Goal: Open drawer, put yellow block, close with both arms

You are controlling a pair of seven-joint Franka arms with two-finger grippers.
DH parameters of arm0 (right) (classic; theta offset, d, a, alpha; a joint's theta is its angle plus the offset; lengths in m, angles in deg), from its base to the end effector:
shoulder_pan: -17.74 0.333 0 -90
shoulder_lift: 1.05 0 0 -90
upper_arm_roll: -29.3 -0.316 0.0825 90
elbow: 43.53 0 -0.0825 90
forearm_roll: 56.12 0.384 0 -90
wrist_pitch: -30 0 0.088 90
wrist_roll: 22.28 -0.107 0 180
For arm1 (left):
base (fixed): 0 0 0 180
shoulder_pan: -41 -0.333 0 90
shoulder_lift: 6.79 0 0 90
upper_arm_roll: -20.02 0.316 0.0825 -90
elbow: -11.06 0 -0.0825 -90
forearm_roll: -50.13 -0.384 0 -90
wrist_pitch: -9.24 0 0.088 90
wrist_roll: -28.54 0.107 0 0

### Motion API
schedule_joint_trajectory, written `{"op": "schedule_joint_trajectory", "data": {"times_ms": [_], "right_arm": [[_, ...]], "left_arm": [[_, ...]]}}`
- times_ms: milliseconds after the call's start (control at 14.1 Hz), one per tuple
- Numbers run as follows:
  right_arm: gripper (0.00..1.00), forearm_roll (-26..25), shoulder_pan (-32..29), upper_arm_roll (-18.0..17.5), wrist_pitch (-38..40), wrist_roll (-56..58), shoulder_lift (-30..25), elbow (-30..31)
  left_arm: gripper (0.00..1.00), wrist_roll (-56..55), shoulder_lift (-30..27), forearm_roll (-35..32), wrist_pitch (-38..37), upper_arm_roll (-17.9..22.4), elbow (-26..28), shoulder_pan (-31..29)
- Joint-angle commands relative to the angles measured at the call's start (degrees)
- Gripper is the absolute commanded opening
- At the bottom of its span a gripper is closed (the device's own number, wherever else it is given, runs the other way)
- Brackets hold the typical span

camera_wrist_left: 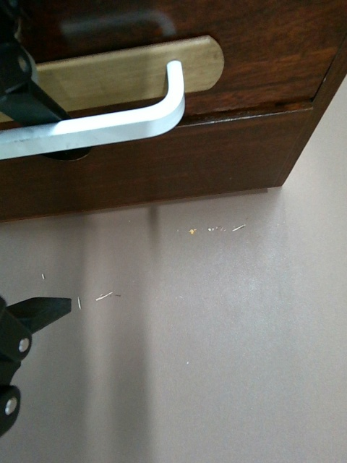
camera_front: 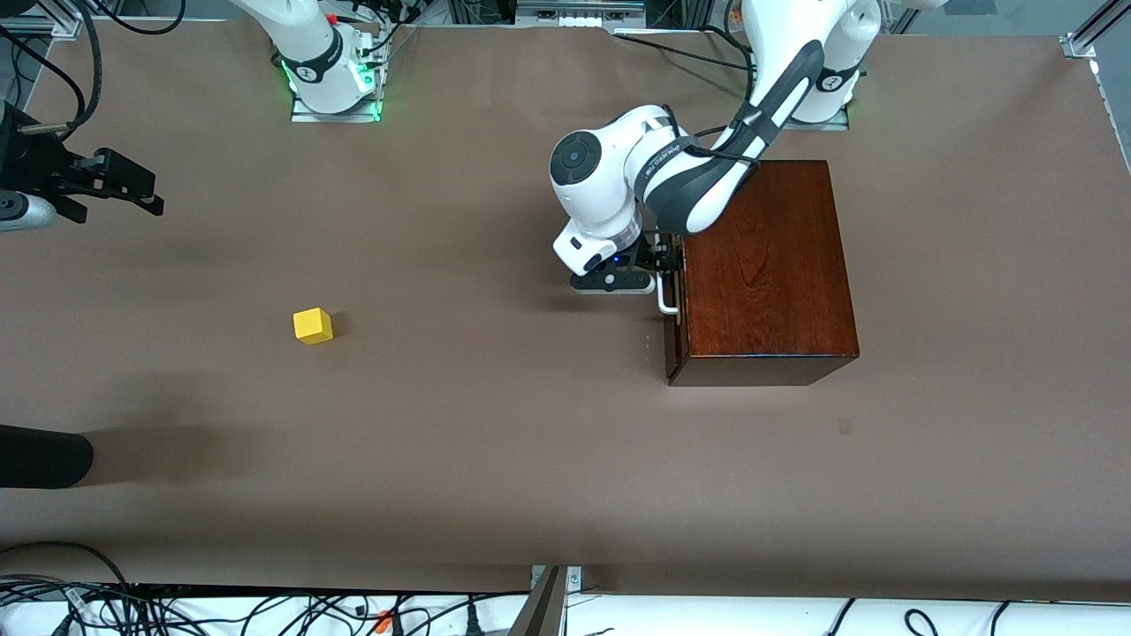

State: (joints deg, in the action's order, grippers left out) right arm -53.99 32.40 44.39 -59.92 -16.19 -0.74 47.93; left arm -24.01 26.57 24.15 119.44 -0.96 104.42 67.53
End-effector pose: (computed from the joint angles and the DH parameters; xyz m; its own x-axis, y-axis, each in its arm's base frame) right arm 0.5550 0.0002 0.6095 0.9947 0.0986 -0.0281 0.0974 -0.9945 -0.0389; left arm 0.4869 -0.4457 0.2815 0.9960 -0.0890 -0.0116 -0.0883 -0.9488 -0.3031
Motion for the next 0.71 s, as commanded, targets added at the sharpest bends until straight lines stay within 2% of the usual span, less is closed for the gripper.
{"op": "schedule_joint_trajectory", "data": {"times_ms": [0,636], "right_arm": [[1.0,1.04,-0.51,0.02,1.07,-0.11,0.48,-1.37],[1.0,0.86,-0.42,0.02,0.98,-0.02,0.48,-1.37]], "left_arm": [[1.0,-1.06,1.1,-1.44,1.25,-0.02,-0.46,0.1],[1.0,-3.7,2.77,-1.36,1.34,-0.11,-2.3,1.77]]}}
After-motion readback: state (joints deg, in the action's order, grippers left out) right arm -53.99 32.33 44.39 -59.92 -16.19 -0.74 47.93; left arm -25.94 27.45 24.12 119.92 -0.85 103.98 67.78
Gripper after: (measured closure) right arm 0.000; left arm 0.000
